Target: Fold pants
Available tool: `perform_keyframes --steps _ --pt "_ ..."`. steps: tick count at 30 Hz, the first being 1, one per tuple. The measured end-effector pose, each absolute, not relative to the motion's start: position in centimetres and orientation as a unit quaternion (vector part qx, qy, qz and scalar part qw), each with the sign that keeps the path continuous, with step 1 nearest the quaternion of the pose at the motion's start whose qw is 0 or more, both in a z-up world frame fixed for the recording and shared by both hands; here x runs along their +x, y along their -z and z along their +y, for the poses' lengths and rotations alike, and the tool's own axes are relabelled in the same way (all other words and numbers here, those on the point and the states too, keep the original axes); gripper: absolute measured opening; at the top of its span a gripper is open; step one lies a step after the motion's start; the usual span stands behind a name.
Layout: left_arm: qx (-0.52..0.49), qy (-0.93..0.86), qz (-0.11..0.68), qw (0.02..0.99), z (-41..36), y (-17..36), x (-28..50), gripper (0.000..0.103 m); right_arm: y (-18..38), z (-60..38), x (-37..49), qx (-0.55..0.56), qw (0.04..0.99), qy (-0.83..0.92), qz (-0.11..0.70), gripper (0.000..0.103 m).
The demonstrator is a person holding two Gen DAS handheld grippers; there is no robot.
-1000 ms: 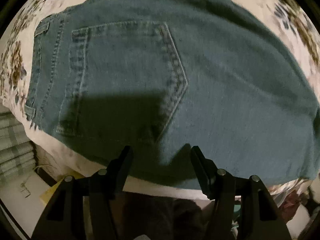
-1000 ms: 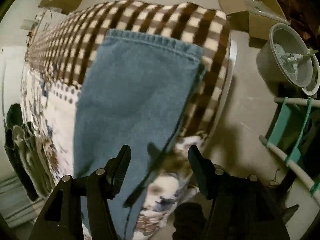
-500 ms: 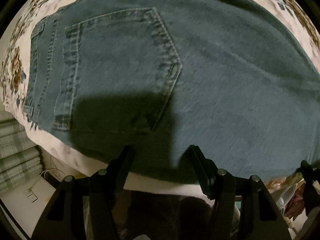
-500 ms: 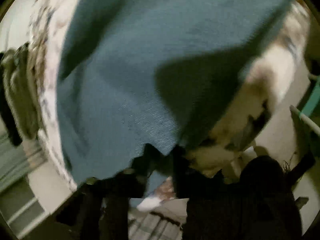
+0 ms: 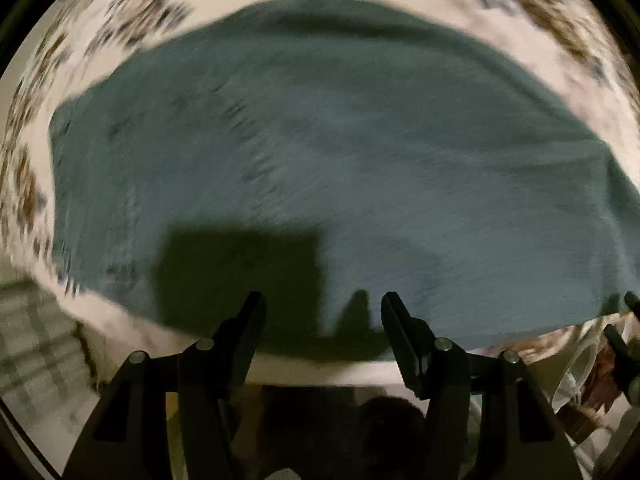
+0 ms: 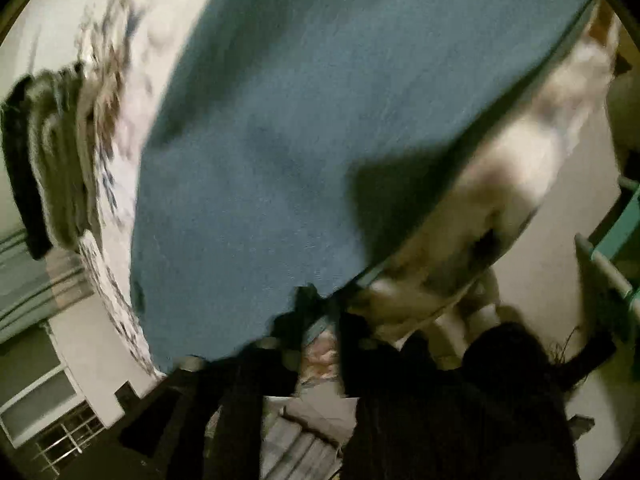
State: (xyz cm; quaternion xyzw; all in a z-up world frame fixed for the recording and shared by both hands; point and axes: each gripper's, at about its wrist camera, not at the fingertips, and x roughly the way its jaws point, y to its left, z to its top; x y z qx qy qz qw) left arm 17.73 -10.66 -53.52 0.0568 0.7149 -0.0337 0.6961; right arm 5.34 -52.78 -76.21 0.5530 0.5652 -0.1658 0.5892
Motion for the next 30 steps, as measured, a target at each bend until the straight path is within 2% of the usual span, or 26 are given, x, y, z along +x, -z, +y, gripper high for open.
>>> perform_keyframes --steps 1,2,7,11,13,14,15,18,20,22,23,25,26,27,30 --pt "0.060 0.044 0.712 0.698 -11.7 53.5 17.9 0.058 75.6 -54.5 4.2 0.556 0.602 0.186 0.542 0.058" --pt "0.058 0.056 0.711 0.699 -12.8 53.7 18.2 0.058 75.1 -56.4 2.9 0.558 0.612 0.213 0.518 0.059" --pt "0.061 0.086 0.708 0.698 -16.7 55.4 19.2 0.058 75.2 -65.2 -1.9 0.576 0.623 0.315 0.425 0.059" --pt "0.087 0.088 0.710 0.693 -18.7 57.3 19.4 0.058 77.0 -70.2 -3.2 0.584 0.633 0.336 0.382 0.058" --pt "0.093 0.088 0.707 0.696 -18.8 57.8 19.5 0.061 77.5 -71.6 -3.7 0.594 0.639 0.338 0.353 0.039" --pt "0.095 0.090 0.705 0.697 -18.8 57.9 19.5 0.062 77.3 -72.0 -3.7 0.589 0.644 0.344 0.347 0.017" --pt "0.096 0.091 0.705 0.697 -18.8 57.9 19.5 0.062 77.1 -72.3 -3.7 0.585 0.649 0.344 0.345 0.011" --pt "0.096 0.096 0.703 0.698 -18.5 57.9 19.5 0.066 75.3 -72.8 -3.4 0.566 0.676 0.343 0.324 0.008" --pt "0.094 0.097 0.702 0.700 -18.1 58.1 19.8 0.070 76.0 -73.3 -3.5 0.577 0.673 0.335 0.319 0.008" --pt "0.086 0.099 0.702 0.700 -17.5 58.3 19.9 0.079 77.2 -73.5 -3.6 0.590 0.669 0.317 0.323 0.012" --pt "0.081 0.101 0.702 0.700 -17.1 58.4 20.0 0.083 77.9 -73.8 -3.7 0.603 0.667 0.299 0.319 0.017" --pt "0.063 0.122 0.708 0.693 -17.0 59.2 20.3 0.103 78.7 -74.3 -3.9 0.626 0.667 0.267 0.302 0.030" --pt "0.076 0.118 0.710 0.690 -17.3 59.6 20.4 0.103 79.0 -74.5 -3.9 0.638 0.669 0.250 0.286 0.042" --pt "0.082 0.114 0.709 0.691 -17.3 59.7 20.4 0.103 79.2 -74.7 -4.0 0.646 0.670 0.240 0.276 0.050" --pt "0.073 0.098 0.707 0.696 -17.0 59.8 20.5 0.103 79.8 -74.9 -3.2 0.657 0.672 0.225 0.258 0.051"
